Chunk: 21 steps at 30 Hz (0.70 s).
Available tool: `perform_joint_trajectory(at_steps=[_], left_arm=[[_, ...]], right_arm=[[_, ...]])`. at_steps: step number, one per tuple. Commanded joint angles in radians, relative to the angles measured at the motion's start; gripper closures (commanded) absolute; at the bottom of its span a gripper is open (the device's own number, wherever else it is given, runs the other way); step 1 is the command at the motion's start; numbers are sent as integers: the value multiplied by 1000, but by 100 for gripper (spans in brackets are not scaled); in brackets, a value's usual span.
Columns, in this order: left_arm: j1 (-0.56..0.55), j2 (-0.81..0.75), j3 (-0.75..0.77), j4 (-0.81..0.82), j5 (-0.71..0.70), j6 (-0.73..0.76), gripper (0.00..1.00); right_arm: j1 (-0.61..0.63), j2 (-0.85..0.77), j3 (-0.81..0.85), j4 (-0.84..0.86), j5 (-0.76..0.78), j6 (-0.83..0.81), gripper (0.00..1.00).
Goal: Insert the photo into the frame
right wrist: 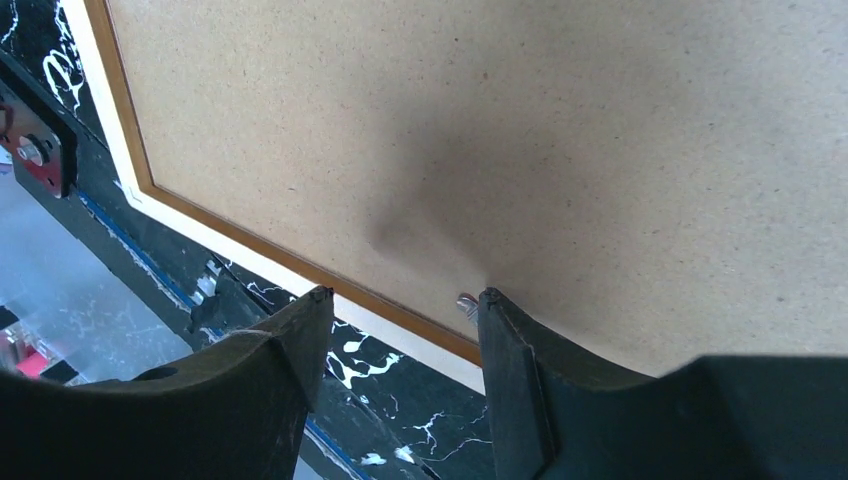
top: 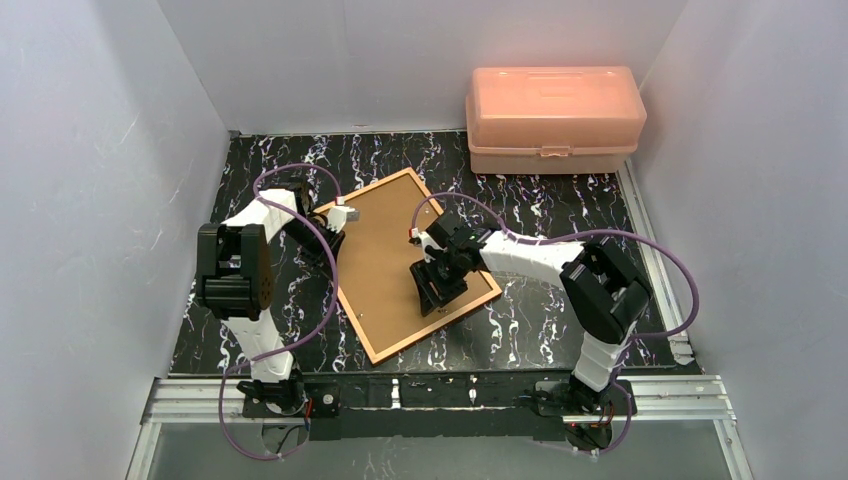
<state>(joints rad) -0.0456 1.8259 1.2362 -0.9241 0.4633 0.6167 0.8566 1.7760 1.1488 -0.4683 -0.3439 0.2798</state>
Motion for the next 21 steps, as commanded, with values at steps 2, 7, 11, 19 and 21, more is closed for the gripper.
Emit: perform_joint_trajectory(at_steps=[2,7,11,19,21], left_arm=[[27,2,38,-52,50,-8,100],[156,88,282,-128,72,-20,94],[217,211,531,-77,47,-100,76],[203,493,874,-5,67,-274,54],[195,541,922,-4,83,-290,53]], right_arm=[[6,-9,14,24,-35,-9,35],[-14,-92,51,-1,49,58,16],[-33,-189,-5,-29,52,152,12],[-128,-324,-260,19,-65,311,10],[-153,-326,-312,75,-109,328,10]])
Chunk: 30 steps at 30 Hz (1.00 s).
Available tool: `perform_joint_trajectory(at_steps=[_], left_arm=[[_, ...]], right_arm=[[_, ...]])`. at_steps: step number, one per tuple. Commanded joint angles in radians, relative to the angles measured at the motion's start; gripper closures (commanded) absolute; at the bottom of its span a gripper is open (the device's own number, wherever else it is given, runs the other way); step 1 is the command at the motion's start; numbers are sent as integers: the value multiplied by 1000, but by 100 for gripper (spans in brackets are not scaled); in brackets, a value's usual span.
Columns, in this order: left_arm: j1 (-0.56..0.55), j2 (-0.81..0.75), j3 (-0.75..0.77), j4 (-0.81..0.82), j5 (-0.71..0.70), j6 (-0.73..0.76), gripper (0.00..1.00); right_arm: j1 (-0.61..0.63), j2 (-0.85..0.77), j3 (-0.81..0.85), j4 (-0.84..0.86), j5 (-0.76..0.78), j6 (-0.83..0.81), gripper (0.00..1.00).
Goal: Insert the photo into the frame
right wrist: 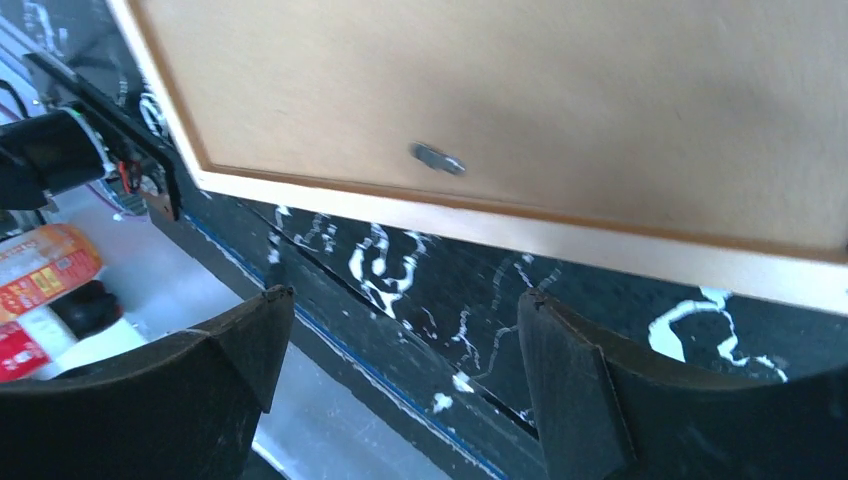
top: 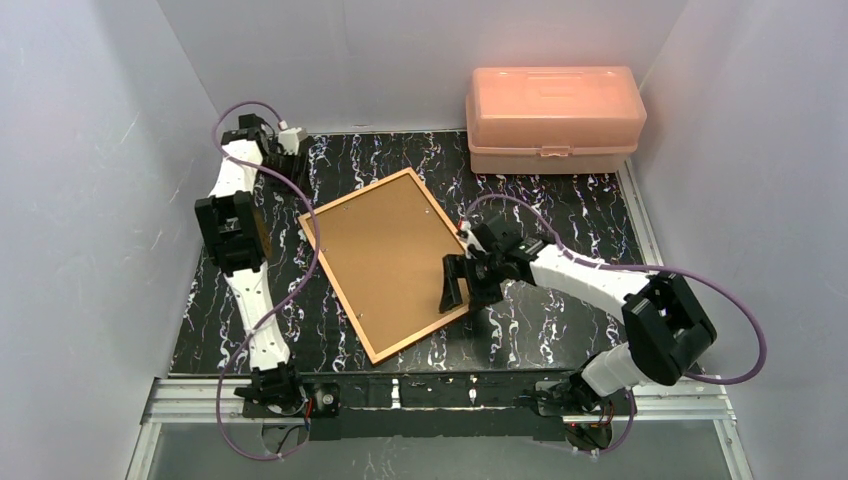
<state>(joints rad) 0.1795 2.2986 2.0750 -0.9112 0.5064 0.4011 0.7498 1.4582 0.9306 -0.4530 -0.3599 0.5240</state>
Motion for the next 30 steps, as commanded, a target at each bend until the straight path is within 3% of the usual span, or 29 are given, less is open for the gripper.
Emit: perform_joint_trajectory(at_steps=[1,6,10,15,23,30], left_arm=[[-32,87,98,-14,57,-87,53],[-38,150,127,-5,87,-101,55],[-38,151,86,-21,126,-84,73],[-38,62,-105,-41,152,-9,86],[-38,-154,-461,-135,191,184,87],[-40,-190,-581,-208,212,262,89]], right_arm=[[-61,-2,-112,84,-117,88,9],[-128,38,-175,210,-188,114,8],[-197,49,-154,258,-193,116,8],[-279,108,-74,252,-185,74,9],[-343,216,69,129,-101,-51,10],[-415,238,139,107,-45,-88,9]])
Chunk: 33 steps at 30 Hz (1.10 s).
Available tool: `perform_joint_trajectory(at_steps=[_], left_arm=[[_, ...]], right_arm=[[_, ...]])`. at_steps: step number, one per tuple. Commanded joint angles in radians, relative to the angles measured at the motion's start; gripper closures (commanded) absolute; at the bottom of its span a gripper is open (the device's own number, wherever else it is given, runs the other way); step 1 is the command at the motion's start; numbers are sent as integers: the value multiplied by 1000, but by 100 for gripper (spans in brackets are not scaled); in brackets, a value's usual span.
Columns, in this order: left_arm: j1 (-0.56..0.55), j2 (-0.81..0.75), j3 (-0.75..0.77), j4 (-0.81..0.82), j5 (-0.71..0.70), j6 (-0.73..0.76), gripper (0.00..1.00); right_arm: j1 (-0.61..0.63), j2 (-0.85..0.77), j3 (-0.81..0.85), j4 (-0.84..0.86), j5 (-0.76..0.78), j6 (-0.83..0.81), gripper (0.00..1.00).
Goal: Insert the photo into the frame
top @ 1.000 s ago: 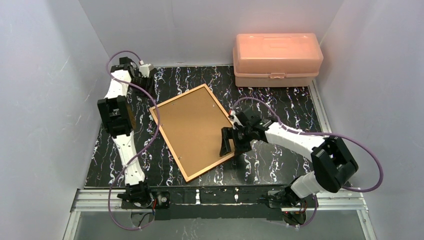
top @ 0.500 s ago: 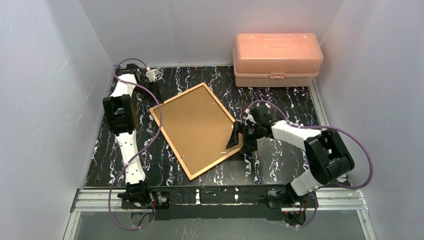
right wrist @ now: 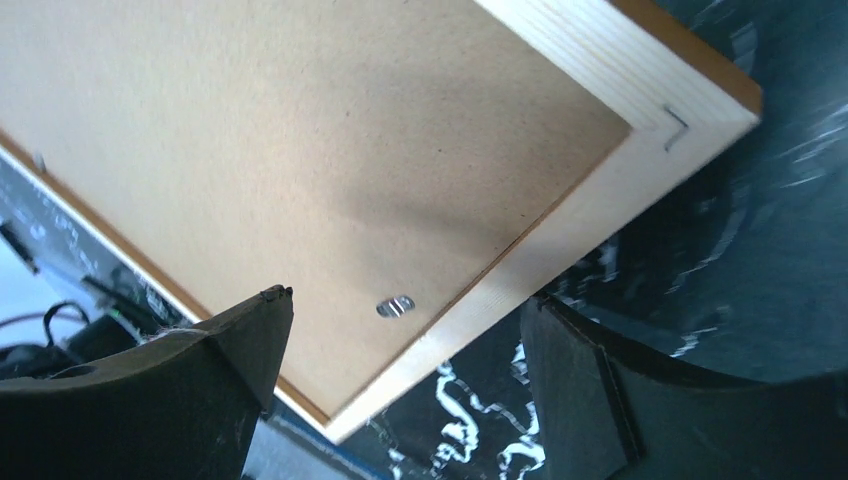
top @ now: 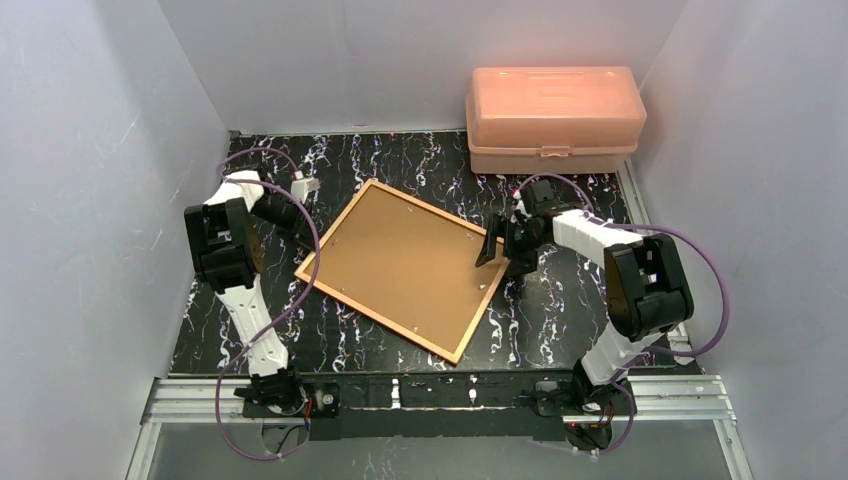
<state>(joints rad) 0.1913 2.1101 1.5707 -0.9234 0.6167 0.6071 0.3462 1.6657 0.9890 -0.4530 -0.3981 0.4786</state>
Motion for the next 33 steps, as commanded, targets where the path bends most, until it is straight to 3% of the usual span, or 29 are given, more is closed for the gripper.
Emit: perform_joint_trajectory(at_steps=[1,10,16,22,27,33], left_arm=[[-53,-1,-86,-198,104,58,89],[-123,-14,-151,-233,182,75,90],[-177,-43,-217,-212,222,54,89],[-178,-98,-253,-197,233,-8,87],[-122,-164,-255,-132,224,-118,73],[-119,-154,-264,-21,222,-250,68]], right_arm=[[-16,45,96,109,-7,-44,9],[-42,146,261,100,78,-55,9],[9,40,311,12,285,-65,10],[222,-16,229,224,191,88,14],[391,154,308,374,103,196,16],[476,329,378,614,39,365,18]])
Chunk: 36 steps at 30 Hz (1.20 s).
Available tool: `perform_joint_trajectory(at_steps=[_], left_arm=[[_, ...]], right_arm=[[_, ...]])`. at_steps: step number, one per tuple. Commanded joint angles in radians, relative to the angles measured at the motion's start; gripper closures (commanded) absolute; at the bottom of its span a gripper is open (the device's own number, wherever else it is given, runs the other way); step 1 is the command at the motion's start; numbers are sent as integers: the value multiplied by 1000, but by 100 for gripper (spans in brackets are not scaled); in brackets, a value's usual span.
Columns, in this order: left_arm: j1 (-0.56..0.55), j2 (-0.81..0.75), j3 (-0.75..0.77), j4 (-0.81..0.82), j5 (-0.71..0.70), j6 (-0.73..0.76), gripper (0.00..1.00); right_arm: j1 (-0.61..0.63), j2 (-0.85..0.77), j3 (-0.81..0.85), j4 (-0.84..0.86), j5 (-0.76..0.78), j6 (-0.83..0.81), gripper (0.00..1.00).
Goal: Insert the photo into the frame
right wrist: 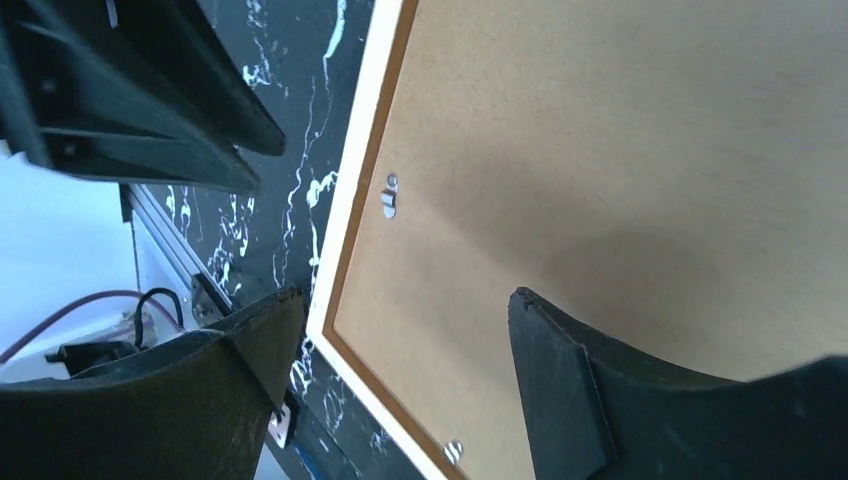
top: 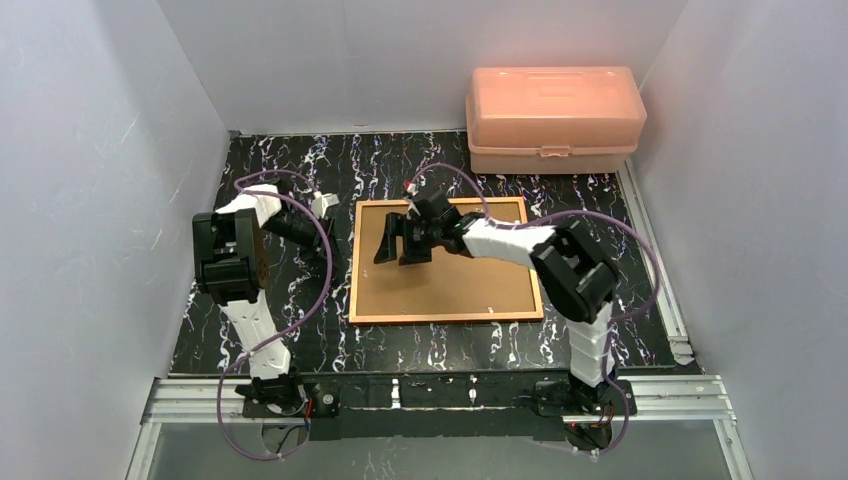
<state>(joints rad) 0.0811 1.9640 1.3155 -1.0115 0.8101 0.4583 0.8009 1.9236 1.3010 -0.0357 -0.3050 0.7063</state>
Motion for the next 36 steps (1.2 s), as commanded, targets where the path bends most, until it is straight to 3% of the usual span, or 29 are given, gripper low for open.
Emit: perform_joint_trajectory(at_steps=[1,5,16,36], left_arm=[[-14,7,0,70,25,-109,68],[-17,66,32,78,29,-142,70],[-27,125,41,85,40,-159,83],[-50,111,34,103,42,-165,87]], right_arm=[[27,92,74,217,-57,165,18],[50,139,71,300,-69,244,20],[81,182,63,335,-74,303,21],[102,228,19,379,-88,367,23]])
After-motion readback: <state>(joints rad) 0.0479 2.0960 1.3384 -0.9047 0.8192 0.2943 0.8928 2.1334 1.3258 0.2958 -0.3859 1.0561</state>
